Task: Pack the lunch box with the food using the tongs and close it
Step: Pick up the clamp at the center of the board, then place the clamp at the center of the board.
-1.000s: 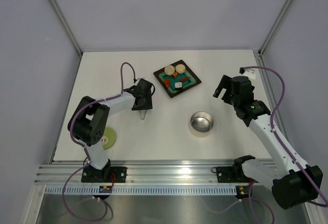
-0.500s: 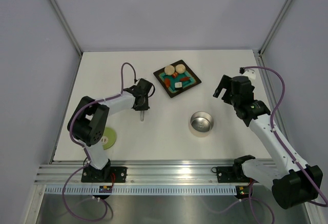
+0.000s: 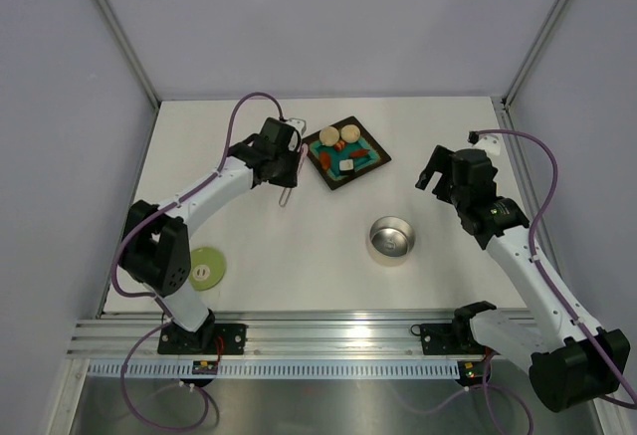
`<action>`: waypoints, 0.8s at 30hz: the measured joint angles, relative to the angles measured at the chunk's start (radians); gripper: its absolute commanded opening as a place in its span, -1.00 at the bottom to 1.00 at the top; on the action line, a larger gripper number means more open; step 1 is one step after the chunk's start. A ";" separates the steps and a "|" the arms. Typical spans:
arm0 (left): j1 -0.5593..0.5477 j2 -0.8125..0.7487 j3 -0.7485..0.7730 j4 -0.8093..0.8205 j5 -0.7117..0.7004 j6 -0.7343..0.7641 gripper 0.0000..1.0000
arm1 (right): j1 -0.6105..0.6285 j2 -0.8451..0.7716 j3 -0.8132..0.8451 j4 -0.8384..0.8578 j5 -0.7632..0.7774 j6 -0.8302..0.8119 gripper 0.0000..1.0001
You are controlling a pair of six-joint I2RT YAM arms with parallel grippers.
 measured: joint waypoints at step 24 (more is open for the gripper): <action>0.000 -0.001 0.011 -0.059 0.069 0.032 -0.38 | 0.000 0.004 0.000 -0.017 0.002 0.000 0.99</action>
